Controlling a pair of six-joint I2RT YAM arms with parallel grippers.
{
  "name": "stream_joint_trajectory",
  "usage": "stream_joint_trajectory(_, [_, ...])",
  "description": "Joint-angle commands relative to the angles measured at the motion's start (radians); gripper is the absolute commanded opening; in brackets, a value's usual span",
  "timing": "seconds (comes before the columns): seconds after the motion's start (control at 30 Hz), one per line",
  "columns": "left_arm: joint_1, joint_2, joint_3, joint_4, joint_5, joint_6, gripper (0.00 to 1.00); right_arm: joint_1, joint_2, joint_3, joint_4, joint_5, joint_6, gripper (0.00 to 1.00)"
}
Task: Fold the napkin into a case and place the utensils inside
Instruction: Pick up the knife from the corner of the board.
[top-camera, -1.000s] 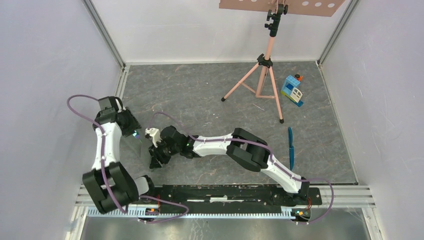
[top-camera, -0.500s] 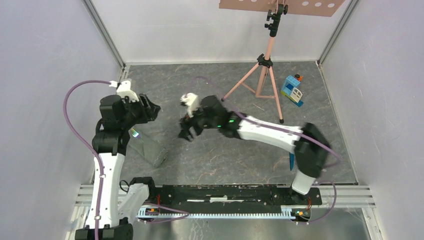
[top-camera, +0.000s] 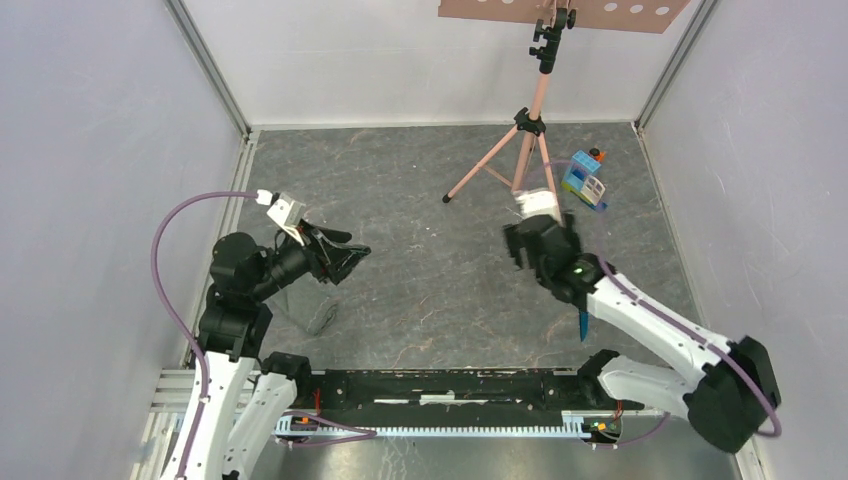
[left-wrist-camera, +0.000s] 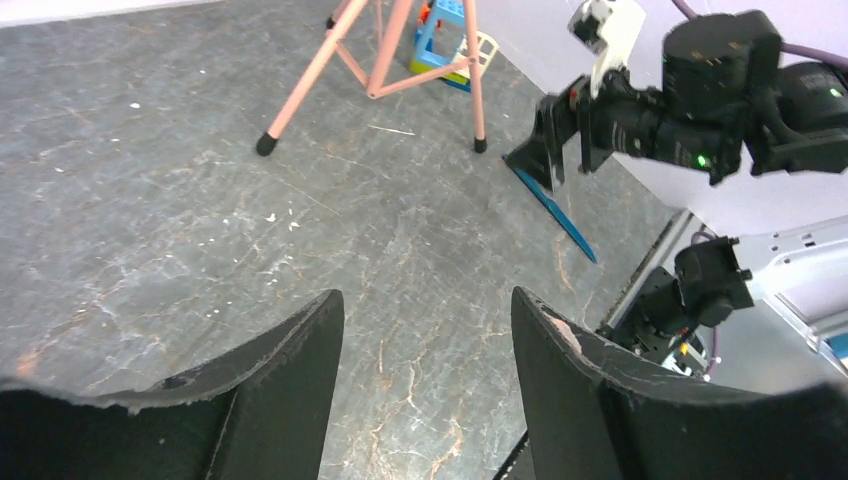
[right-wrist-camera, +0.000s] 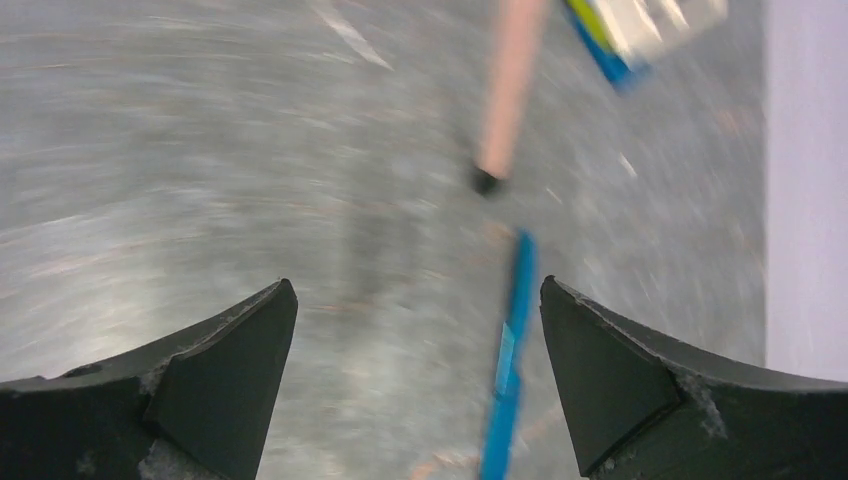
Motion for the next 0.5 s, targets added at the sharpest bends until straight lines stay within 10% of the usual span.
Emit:
stream_joint_trajectory(0.0, [-0.045, -0.01, -0.023, 0.079, 0.049, -0.042, 0.69, -0.259, -0.13, -0.115, -0.164, 0.055, 0.274, 0.98])
stream_joint_trajectory(0.23, [-0.135, -0.015, -0.025, 0.014, -0.01, 0.023, 0.72, -0.772, -0.178, -0.307, -0.023, -0.448, 0.29, 0.91])
stream_joint_trajectory(0.47, [-0.17, -0.013, -0.021, 0.017, -0.014, 0.031, 0.72, -0.79, 0.024, -0.213, -0.076, -0.506, 0.138, 0.82])
